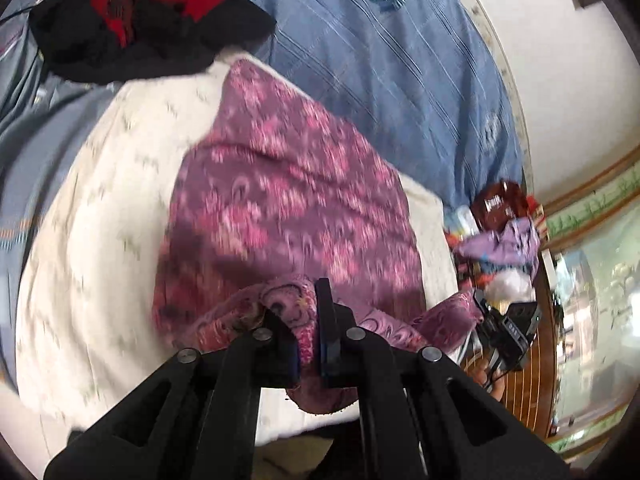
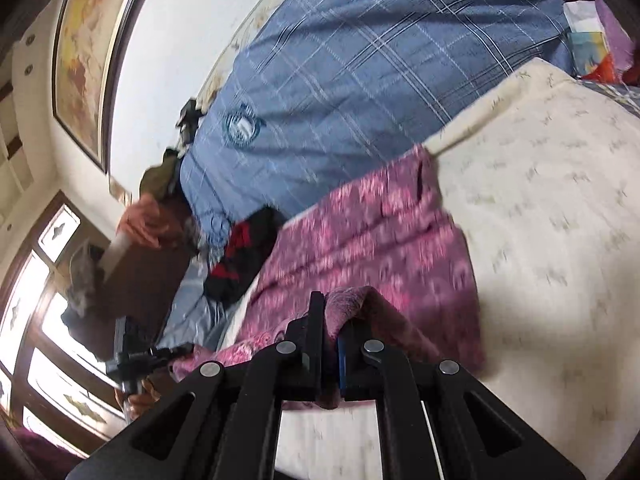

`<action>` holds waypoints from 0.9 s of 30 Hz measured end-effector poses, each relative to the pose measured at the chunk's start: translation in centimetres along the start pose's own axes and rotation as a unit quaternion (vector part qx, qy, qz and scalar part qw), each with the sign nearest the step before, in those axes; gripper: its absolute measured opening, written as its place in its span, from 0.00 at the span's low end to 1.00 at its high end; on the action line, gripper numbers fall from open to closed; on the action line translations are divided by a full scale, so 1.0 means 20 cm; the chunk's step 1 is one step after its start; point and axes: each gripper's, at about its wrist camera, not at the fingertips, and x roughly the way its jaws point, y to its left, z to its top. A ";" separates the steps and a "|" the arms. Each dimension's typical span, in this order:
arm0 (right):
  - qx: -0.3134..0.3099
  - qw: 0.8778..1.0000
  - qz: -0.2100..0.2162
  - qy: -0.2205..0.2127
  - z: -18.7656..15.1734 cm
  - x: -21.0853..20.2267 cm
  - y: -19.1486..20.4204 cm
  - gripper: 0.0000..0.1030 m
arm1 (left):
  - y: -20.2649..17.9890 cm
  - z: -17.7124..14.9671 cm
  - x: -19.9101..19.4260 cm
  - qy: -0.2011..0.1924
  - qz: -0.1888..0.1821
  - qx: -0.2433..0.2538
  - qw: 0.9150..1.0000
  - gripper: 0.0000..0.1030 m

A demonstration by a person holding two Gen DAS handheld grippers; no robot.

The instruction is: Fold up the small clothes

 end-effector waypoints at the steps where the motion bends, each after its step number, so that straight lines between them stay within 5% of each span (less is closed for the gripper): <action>1: 0.003 1.000 0.001 -0.003 0.04 0.03 -0.01 0.05 | 0.00 0.04 0.02 -0.003 0.001 -0.003 1.000 0.04; 17: 0.081 0.996 -0.019 -0.026 0.57 0.66 -0.29 0.05 | 0.18 0.81 0.43 -0.023 -0.011 -0.092 0.995 0.04; 23: 0.181 0.982 -0.033 -0.036 0.68 0.86 -0.53 0.10 | 0.34 1.08 0.73 0.022 0.008 -0.164 0.986 0.05; 27: 0.223 0.974 -0.015 -0.038 0.69 0.90 -0.61 0.10 | 0.38 1.14 0.78 0.030 -0.024 -0.195 0.980 0.15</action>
